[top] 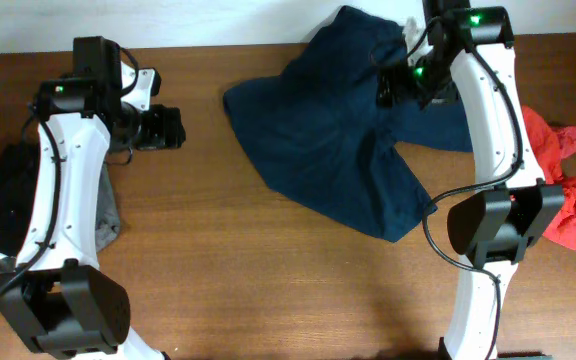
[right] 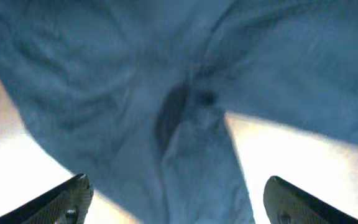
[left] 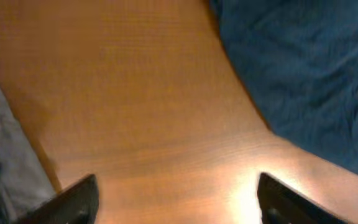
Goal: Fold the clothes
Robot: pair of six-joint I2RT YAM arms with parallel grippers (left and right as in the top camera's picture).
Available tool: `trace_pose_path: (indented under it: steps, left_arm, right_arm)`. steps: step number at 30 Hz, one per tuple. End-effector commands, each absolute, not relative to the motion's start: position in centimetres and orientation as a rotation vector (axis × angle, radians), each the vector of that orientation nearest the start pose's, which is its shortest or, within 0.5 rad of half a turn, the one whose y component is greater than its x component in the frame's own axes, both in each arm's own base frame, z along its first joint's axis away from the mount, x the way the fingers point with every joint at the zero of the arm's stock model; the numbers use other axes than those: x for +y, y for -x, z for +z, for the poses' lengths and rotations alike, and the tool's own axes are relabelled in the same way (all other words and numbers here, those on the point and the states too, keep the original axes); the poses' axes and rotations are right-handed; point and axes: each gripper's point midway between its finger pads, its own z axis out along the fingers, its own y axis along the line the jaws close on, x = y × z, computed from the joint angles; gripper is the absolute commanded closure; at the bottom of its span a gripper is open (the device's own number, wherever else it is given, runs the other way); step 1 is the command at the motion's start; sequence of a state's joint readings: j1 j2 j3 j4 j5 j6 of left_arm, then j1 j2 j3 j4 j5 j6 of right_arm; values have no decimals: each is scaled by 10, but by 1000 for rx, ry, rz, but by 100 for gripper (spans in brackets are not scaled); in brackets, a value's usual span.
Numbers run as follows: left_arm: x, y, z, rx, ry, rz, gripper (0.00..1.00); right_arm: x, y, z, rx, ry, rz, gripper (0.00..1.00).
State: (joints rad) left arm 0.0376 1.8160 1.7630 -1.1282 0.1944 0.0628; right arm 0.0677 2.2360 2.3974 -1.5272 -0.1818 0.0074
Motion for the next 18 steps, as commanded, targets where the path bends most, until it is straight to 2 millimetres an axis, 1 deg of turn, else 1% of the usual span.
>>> trace_pose_path:
  steps: [1,4,7,9,10,11,12,13,15,16,17,18]
  left_arm:
    - [-38,-434,175,2725,-214,-259,30]
    - [-58,-441,154,2742,-275,-280,30]
    - [-73,-448,129,2770,-334,-286,30]
    - [-76,-450,113,2797,-344,-280,32]
    - [-76,-451,107,2808,-344,-281,33]
    - [-76,-451,101,2822,-341,-283,33]
    - [-75,-451,98,2830,-334,-284,33]
    - [-74,-450,96,2839,-324,-284,33]
    - [-68,-448,95,2855,-296,-284,33]
    - [-64,-446,95,2863,-284,-284,33]
    - [-60,-445,95,2872,-272,-282,33]
    - [-53,-442,94,2889,-250,-271,33]
  right_arm:
    - [90,-443,179,2987,166,413,8]
    - [106,-423,174,3057,219,438,8]
    - [129,-410,164,3101,304,440,8]
    - [149,-401,151,3108,443,434,12]
    - [157,-399,145,3104,496,427,18]
    - [167,-399,133,3096,554,380,27]
    - [171,-400,124,3087,584,333,37]
    - [177,-402,111,3070,624,272,41]
    - [184,-404,87,3049,670,188,61]
    - [187,-403,73,3041,685,160,69]
    - [191,-401,61,3038,702,158,71]
    - [193,-396,45,3045,713,164,75]
